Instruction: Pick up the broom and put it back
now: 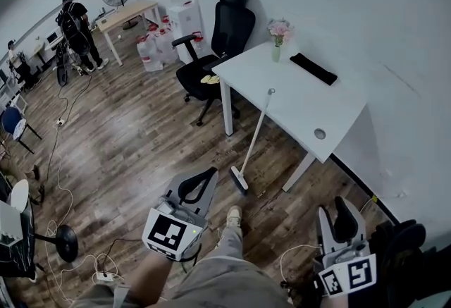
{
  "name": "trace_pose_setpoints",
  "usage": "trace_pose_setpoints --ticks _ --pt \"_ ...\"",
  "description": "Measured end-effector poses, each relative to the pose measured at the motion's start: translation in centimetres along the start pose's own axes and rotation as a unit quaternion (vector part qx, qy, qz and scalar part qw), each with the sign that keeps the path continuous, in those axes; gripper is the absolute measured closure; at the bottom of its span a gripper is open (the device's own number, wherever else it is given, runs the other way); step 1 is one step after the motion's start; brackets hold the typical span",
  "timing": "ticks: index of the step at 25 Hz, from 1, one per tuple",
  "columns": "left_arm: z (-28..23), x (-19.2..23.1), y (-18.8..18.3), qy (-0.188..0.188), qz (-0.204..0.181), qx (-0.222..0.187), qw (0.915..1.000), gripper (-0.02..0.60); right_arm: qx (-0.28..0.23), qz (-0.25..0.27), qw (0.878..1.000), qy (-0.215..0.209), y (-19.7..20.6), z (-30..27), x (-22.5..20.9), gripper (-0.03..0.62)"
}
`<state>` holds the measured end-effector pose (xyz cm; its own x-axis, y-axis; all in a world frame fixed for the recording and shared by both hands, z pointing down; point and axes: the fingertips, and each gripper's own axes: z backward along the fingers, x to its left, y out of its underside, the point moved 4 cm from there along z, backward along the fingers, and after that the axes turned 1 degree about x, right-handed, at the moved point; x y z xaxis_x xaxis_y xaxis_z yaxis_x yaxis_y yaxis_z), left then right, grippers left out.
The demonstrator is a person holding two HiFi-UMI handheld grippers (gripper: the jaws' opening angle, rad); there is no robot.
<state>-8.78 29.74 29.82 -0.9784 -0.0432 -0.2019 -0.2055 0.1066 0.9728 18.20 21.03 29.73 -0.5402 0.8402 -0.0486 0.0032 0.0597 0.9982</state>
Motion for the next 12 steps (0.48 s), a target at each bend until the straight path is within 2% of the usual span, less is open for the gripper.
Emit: trace_pose_setpoints --ticks 8,12 --pt "-7.9 5.3 1.0 0.008 0.013 0.013 0.9998 0.565 0.025 -0.022 0.999 0.002 0.7 -10.2 -4.2 0.413" --pt "-12.6 8.8 2.0 0.020 -0.001 0.029 0.9994 0.565 0.045 -0.034 0.998 0.003 1.7 -16.8 -5.9 0.411"
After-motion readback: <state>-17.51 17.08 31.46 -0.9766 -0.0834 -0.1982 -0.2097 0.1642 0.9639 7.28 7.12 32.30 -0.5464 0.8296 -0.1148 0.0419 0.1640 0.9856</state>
